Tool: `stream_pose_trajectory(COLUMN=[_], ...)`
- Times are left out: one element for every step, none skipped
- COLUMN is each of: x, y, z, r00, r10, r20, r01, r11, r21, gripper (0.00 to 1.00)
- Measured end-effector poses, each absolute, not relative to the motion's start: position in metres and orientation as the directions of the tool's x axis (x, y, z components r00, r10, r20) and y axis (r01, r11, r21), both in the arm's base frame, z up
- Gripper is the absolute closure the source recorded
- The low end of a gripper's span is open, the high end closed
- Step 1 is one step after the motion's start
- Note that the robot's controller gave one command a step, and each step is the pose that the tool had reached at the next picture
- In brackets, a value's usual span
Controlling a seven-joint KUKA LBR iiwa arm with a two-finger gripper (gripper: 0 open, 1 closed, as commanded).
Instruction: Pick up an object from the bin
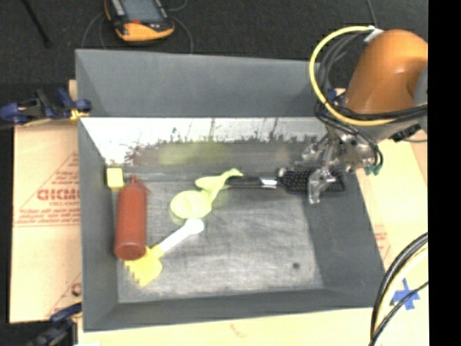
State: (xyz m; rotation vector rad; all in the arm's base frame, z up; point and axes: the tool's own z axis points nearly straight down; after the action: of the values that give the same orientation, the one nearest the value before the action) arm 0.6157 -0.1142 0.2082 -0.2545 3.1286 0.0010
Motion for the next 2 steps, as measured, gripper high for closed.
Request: stream_pose_trajectory(x=[0.6157, 0.6157], y=[-0.1142, -0.1143], z=[0.2082, 0.2082], r00=[-0.987, -0.987], r10=[-0.16, -0.159], r20=[-0.003, -0.003], r01=[-0.16, -0.159], r11=[0.987, 0.987], r21=[0.0, 0.0], gripper=[1.0, 1.0])
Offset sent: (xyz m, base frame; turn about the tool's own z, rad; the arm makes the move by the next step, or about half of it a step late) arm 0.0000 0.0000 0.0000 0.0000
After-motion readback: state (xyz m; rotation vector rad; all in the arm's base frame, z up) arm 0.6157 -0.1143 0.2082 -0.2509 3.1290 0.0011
